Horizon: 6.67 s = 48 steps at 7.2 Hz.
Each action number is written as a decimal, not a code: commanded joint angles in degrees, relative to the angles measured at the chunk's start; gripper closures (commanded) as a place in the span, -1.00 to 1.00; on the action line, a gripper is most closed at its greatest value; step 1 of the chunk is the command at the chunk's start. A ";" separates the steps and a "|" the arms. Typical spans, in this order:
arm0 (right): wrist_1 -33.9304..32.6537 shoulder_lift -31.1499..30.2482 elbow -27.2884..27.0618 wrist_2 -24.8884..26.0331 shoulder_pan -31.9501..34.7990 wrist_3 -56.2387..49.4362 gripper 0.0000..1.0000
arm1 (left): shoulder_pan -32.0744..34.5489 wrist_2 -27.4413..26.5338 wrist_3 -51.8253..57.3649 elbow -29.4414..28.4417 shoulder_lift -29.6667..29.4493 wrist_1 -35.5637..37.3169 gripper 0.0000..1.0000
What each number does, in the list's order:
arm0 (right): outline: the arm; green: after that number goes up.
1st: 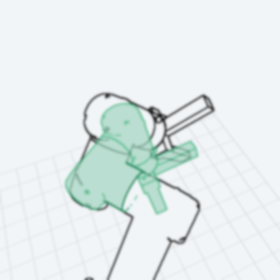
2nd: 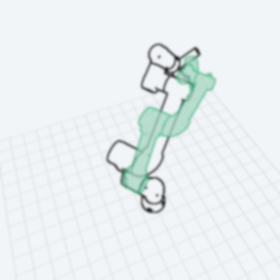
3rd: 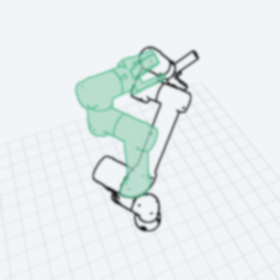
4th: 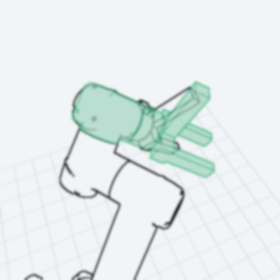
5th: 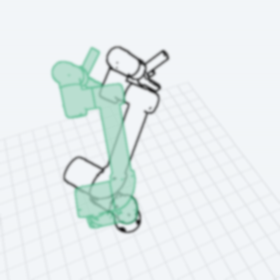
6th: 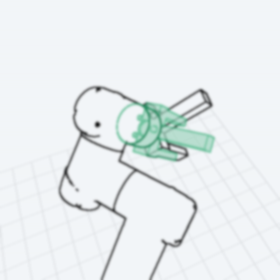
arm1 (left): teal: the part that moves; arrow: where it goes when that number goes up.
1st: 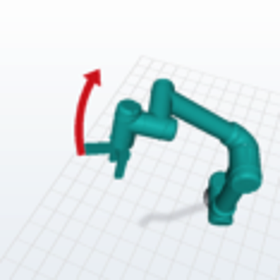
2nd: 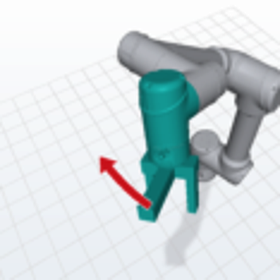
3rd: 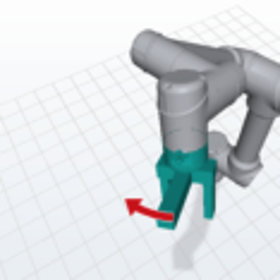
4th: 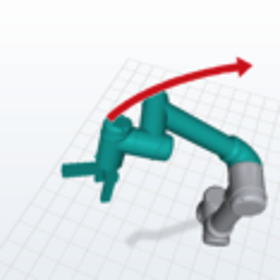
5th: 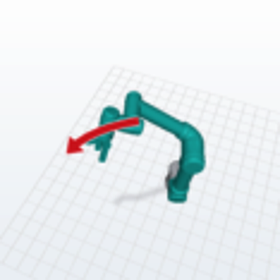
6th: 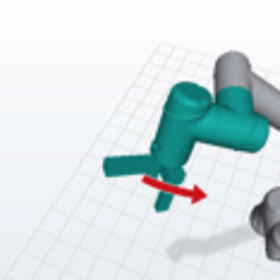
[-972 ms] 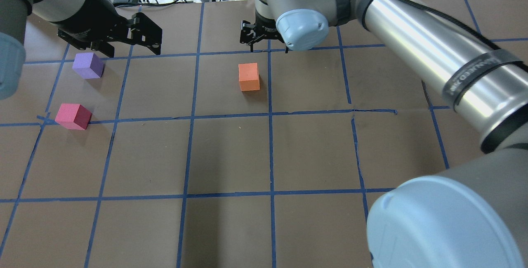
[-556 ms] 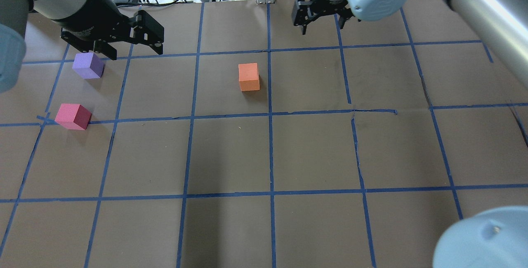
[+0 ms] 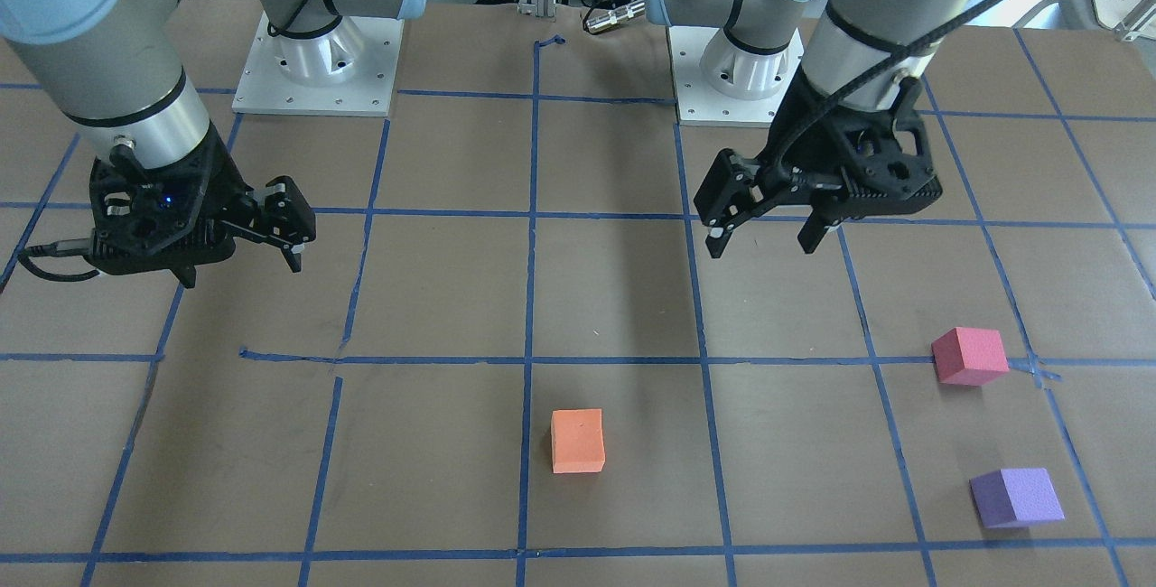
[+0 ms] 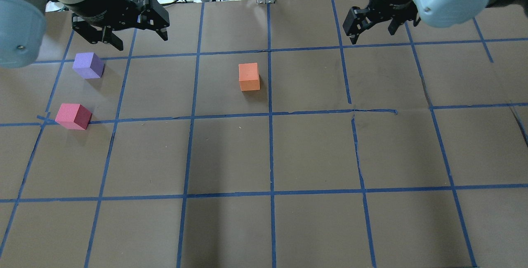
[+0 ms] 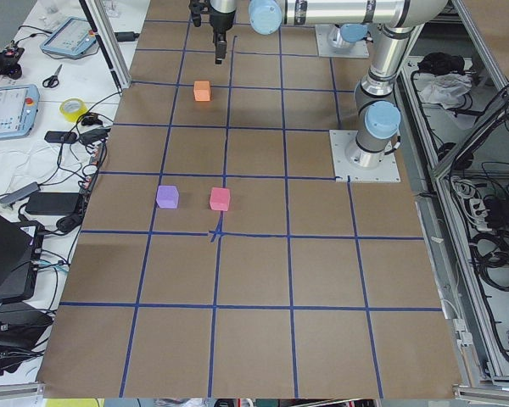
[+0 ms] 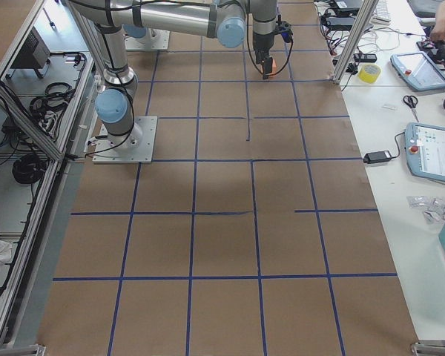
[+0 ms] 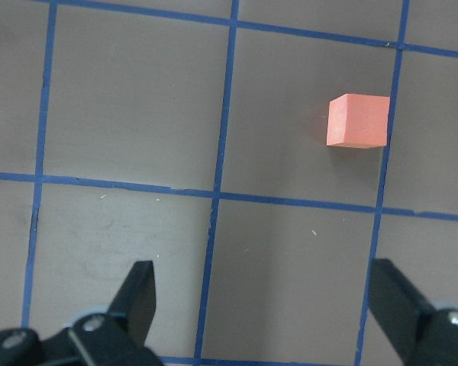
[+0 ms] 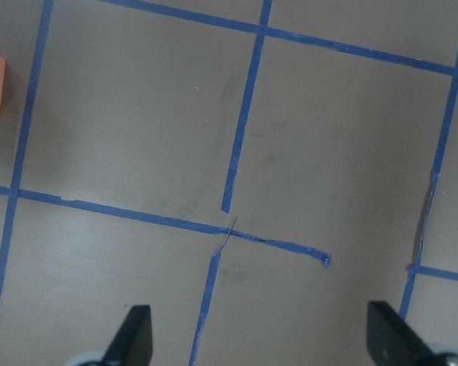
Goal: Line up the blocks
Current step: 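Reach the left gripper to the orange cube and grasp it, then carry the orange cube with the left gripper toward the purple cube, then set the orange cube between purple and pink cubes, open left gripper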
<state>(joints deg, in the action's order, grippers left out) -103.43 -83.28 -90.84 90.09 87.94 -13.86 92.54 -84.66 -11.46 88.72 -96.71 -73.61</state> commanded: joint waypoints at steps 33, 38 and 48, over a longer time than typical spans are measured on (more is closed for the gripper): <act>13.34 -6.99 -1.18 4.13 0.04 0.58 -1.00 | -33.66 -0.07 38.27 -4.44 -30.29 16.66 0.24; 15.01 -11.65 -1.97 -0.97 0.30 0.85 -1.00 | -33.66 -0.42 38.18 -2.68 -30.82 17.45 -1.00; 14.93 -11.21 -1.97 -0.09 0.30 0.85 -1.00 | -7.34 -1.48 28.71 -10.77 -0.87 -17.53 -1.00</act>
<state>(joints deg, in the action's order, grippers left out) -88.49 -94.52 -92.81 89.99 88.24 -13.01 78.60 -86.08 20.23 77.43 -100.58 -89.97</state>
